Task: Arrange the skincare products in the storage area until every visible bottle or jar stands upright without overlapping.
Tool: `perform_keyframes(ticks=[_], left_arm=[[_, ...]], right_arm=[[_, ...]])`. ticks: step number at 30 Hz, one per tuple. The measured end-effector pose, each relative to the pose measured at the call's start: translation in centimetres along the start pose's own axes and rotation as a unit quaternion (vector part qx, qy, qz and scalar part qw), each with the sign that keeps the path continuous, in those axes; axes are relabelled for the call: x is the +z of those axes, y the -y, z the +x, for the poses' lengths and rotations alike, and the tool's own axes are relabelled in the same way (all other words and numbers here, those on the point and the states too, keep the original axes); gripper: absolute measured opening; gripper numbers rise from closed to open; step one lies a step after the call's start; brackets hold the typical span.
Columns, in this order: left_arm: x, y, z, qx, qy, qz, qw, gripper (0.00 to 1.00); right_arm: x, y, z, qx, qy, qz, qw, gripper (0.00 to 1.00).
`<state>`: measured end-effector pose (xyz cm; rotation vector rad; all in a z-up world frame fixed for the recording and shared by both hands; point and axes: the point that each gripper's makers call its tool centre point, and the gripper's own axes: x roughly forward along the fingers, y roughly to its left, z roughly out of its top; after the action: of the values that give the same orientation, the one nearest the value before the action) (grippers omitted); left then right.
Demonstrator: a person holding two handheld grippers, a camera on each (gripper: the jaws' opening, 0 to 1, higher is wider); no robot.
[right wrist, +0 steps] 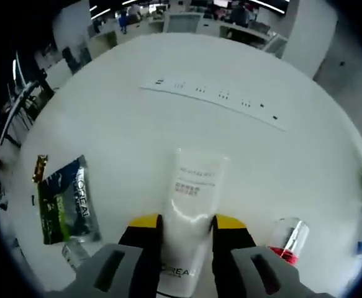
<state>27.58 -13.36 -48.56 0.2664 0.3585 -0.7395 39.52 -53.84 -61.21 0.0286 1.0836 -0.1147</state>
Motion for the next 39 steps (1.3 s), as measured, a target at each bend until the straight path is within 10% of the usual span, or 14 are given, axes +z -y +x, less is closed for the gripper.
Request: perform_keyframes(ticks=[9, 17, 39], left_arm=[[0.3, 0.2, -0.1, -0.003, 0.005, 0.001, 1.0, 0.74], [0.5, 0.4, -0.2, -0.007, 0.011, 0.001, 0.9999, 0.73], [1.3, 2.1, -0.3, -0.035, 0.028, 0.044, 0.998, 0.75]], right_arm=[[2.6, 0.4, -2.3, 0.009, 0.075, -0.039, 0.9964, 0.22], [4.0, -1.1, -7.2, 0.01, 0.179, -0.065, 0.9817, 0.22], [6.8, -4.5, -19.0, 0.027, 0.322, -0.11, 0.9398, 0.22]])
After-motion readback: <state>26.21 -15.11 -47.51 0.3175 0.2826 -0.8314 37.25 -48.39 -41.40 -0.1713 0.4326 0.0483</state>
